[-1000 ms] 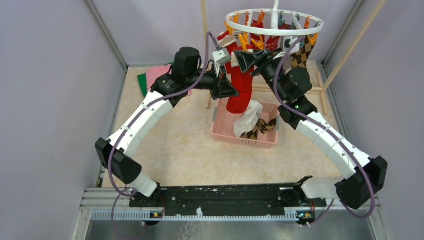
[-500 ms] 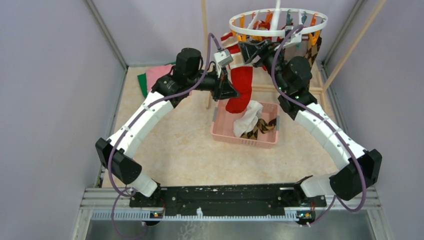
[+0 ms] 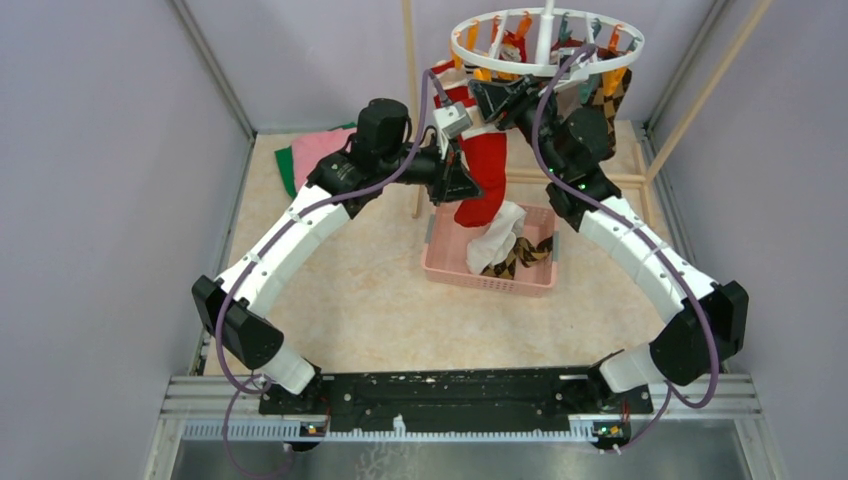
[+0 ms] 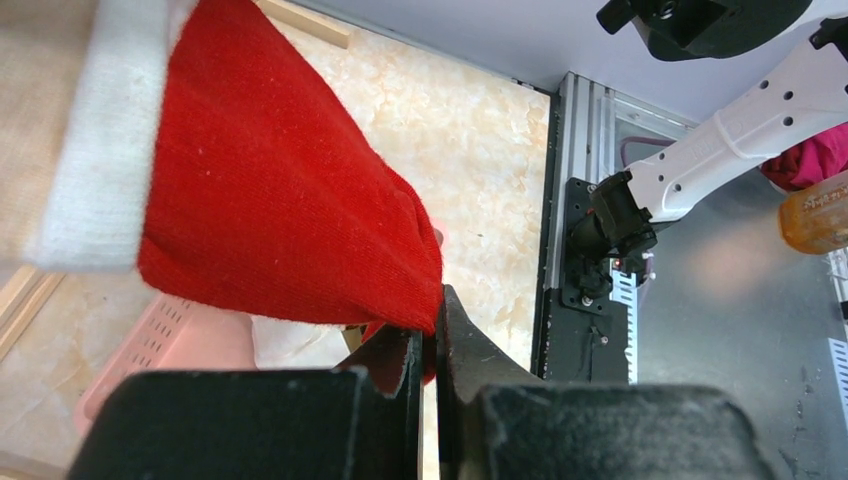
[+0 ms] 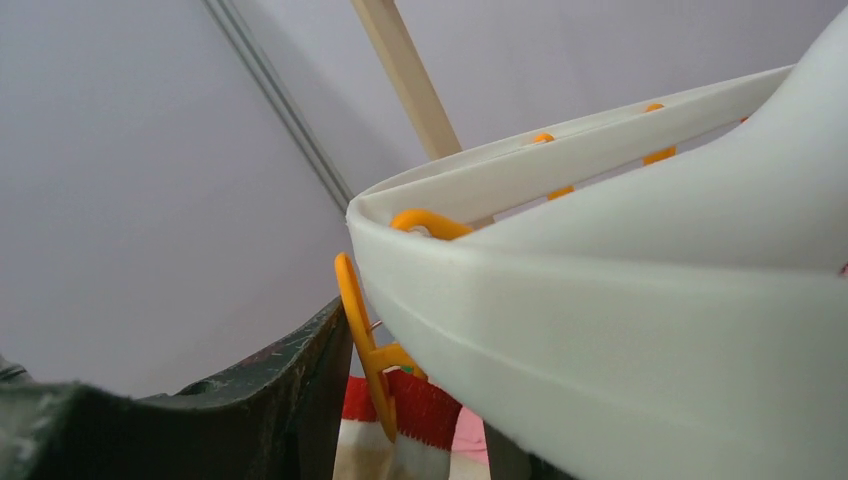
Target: Remove the socks clipped to the hanger
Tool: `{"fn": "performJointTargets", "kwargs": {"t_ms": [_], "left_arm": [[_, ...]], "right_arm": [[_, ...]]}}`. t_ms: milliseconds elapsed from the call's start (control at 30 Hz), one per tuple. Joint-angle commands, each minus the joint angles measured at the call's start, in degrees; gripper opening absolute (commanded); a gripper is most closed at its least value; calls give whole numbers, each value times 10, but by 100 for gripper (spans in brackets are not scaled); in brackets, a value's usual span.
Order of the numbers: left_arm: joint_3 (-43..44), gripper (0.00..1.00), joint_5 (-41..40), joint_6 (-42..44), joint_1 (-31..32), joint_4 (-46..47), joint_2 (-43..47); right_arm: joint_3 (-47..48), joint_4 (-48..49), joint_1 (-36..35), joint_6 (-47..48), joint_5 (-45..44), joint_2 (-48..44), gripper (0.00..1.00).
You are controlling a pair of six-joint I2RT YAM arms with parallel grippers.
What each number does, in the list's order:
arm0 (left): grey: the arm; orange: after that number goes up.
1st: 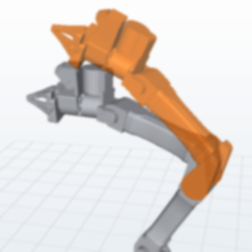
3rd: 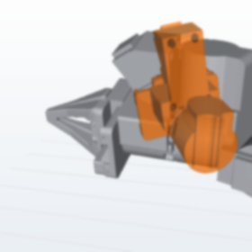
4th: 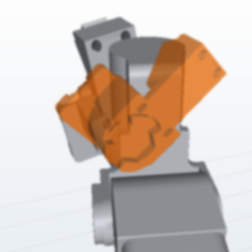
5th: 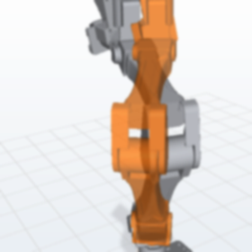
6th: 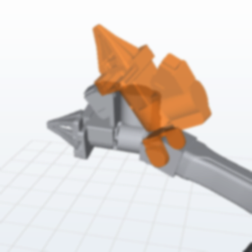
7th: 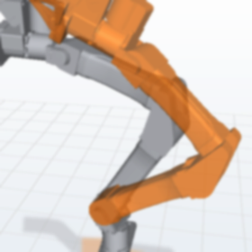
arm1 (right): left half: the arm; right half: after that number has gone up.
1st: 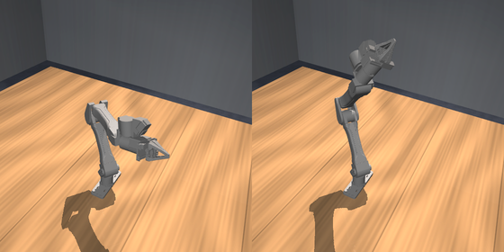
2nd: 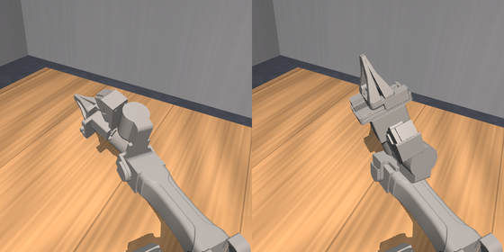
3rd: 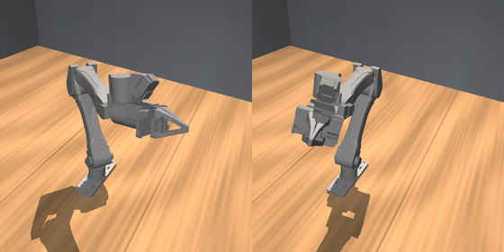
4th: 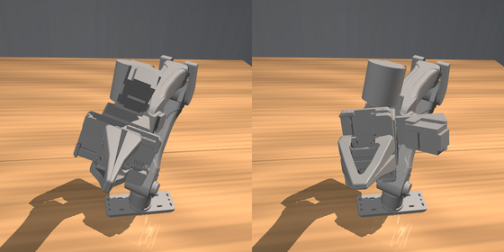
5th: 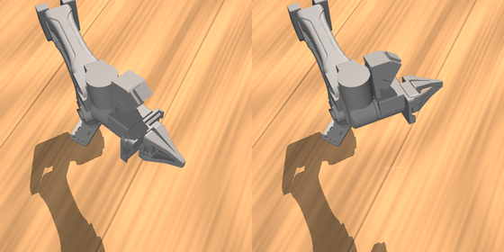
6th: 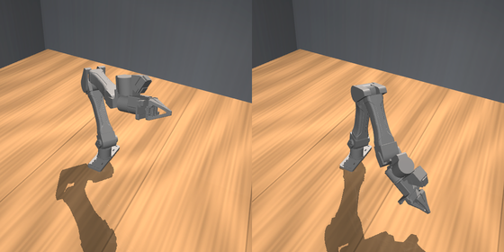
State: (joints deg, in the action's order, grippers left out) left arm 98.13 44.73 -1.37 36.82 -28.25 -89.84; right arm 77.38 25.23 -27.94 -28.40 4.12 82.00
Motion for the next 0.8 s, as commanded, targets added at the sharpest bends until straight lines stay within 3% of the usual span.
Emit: {"fn": "performJointTargets", "kwargs": {"t_ms": [0,100,233,300,767], "left_arm": [[11,0,-4,20,5,3,20],[7,0,-12,25,5,1,22],[0,0,-45,31,6,1,20],[-4,0,-64,38,5,0,18],[-59,0,-103,61,13,9,3]], "right_arm": [[23,55,4,-14,-2,-5,43],[9,79,9,-29,-2,-14,35],[-15,111,12,-51,2,-28,7],[-32,131,14,-68,2,-35,0],[-131,178,60,-144,7,-90,0]]}}
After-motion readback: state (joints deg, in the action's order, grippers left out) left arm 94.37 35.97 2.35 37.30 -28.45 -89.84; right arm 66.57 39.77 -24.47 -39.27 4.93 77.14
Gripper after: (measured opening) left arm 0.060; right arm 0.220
